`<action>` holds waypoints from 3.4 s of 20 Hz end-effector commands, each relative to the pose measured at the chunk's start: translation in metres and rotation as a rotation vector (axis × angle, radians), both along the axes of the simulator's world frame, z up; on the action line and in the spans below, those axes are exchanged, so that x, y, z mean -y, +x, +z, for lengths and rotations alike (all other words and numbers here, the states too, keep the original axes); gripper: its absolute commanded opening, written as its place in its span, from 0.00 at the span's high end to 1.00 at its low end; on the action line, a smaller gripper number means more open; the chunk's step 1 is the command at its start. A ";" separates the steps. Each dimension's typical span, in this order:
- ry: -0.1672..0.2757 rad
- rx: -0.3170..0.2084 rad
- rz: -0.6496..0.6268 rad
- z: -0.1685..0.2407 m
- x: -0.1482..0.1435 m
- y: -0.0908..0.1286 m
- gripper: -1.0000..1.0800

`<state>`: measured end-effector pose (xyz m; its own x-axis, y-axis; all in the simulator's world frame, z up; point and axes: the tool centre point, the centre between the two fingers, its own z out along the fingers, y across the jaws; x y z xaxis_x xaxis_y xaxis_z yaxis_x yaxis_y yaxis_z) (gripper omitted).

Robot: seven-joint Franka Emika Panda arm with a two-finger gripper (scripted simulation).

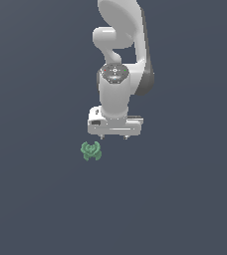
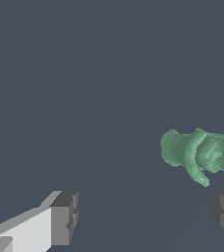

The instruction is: Pick up the object and move it to a goal position.

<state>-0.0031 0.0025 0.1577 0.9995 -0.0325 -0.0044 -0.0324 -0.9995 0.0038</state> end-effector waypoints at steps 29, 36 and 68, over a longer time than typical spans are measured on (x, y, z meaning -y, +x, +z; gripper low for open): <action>0.004 0.036 -0.073 0.015 0.003 0.011 0.04; 0.010 0.029 -0.245 0.007 0.015 0.012 0.04; 0.006 0.004 -1.280 -0.036 0.090 0.008 0.04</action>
<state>0.0053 -0.0844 0.1233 0.3011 -0.9536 -0.0055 -0.9536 -0.3011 -0.0035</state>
